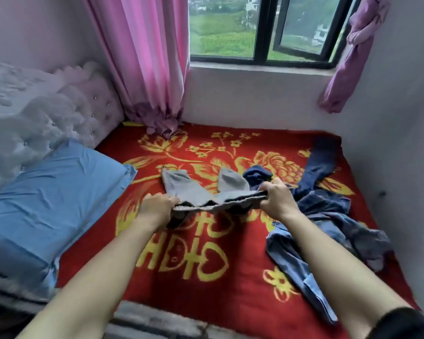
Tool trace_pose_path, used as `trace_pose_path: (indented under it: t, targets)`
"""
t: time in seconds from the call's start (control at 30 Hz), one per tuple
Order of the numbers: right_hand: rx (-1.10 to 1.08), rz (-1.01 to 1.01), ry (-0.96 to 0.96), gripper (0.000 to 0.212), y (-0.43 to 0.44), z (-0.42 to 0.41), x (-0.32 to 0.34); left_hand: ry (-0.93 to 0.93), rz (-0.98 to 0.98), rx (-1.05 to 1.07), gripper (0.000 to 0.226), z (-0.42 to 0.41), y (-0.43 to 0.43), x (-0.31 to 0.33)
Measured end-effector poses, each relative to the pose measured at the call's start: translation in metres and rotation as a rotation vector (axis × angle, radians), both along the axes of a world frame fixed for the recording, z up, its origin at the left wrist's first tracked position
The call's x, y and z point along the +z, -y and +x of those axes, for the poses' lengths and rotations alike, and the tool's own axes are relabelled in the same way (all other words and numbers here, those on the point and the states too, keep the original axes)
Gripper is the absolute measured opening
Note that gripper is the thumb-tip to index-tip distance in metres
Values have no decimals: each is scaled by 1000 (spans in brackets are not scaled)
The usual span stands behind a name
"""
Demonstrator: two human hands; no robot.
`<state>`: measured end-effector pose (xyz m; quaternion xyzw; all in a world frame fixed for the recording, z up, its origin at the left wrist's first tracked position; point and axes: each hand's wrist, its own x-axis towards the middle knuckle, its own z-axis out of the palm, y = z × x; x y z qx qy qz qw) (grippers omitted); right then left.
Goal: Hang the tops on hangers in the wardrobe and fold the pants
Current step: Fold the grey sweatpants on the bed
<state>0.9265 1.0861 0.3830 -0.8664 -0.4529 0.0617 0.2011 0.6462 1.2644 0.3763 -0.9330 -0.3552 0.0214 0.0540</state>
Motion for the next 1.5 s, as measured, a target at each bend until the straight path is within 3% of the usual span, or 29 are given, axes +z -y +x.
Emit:
trace_pose_path:
  t: [0.07, 0.33, 0.57, 0.7, 0.83, 0.9, 0.97, 1.1, 1.3, 1.5]
  targets:
    - [24, -131, -48, 25, 36, -26, -44, -130, -109, 35, 41, -24, 45, -38]
    - [58, -333, -246, 32, 168, -112, -176, -373, -227, 112, 34, -104, 193, -161]
    - [18, -487, -335, 42, 242, -149, -266, -402, -455, 178, 43, -134, 261, -259]
    - [3, -584, -372, 44, 268, -163, -313, -437, -486, 102, 53, -144, 279, -313]
    - [68, -605, -220, 45, 268, -166, -339, -385, -389, -9, 65, -146, 280, -337]
    - [123, -576, -164, 39, 270, -171, -350, -314, -328, -40, 57, -155, 280, -351]
    - [195, -691, -136, 35, 276, -176, -366, -436, -424, 28, 42, -163, 282, -368]
    - [154, -886, -221, 39, 276, -190, -391, -639, -559, 114, 33, -161, 290, -396]
    - [20, -889, -203, 40, 269, -186, -400, -625, -688, 128, 38, -160, 282, -417]
    - [3, -956, -366, 37, 274, -183, -414, -644, -753, 135, 32, -161, 276, -424]
